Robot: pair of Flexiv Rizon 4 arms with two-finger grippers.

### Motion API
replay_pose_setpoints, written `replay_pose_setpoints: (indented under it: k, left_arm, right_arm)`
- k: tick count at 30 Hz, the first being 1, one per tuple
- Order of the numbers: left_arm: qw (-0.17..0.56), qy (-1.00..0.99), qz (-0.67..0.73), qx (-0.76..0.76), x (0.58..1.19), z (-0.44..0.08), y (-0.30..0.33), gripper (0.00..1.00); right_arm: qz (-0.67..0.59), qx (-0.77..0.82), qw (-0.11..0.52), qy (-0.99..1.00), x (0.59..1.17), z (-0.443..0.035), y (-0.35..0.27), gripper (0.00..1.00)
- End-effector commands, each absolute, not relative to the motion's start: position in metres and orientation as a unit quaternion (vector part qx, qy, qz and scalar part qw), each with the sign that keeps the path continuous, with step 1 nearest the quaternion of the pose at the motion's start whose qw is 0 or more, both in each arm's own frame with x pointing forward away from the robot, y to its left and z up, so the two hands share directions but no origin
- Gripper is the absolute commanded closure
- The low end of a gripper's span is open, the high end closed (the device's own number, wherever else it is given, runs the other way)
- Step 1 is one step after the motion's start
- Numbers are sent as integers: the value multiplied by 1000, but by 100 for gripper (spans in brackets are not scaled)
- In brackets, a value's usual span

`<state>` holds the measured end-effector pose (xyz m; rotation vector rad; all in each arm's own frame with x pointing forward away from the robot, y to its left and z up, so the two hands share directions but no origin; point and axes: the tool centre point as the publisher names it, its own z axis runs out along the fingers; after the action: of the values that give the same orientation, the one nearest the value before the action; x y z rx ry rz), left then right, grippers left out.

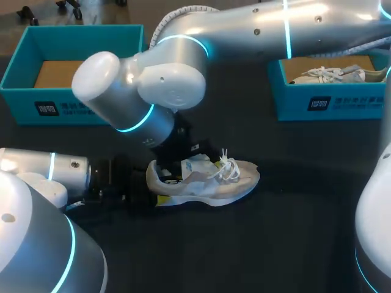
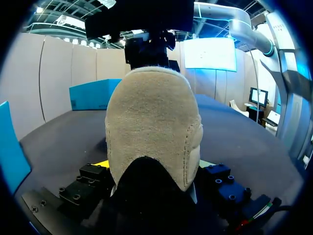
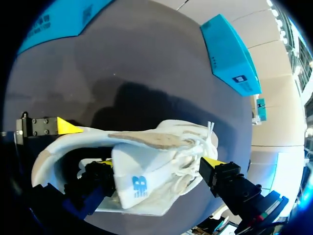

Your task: Take the shoe out of the shoebox, open the shoe tongue, remove and reinsert the insole, then place the shoe into the shoebox

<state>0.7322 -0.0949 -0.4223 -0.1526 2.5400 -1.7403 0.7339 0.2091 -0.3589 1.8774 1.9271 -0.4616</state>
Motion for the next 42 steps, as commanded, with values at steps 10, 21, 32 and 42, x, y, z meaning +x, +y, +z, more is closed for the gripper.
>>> replay_pose_setpoints:
  k: [10, 21, 32, 42]
  left_arm:
    - [29, 825, -562, -49, 732, -425, -95, 100]
    - [29, 825, -562, -49, 732, -425, -95, 100]
    - [29, 825, -562, -49, 732, -425, -95, 100]
    - [29, 825, -562, -49, 732, -425, -95, 100]
  right_arm:
    - [-126, 823, 261, 489, 722, -327, 193, 0]
    - [-118, 826, 264, 484, 723, -303, 188, 65]
    - [-110, 832, 262, 476, 722, -293, 177, 72]
    - [-106, 835, 255, 476, 729, -299, 157, 100]
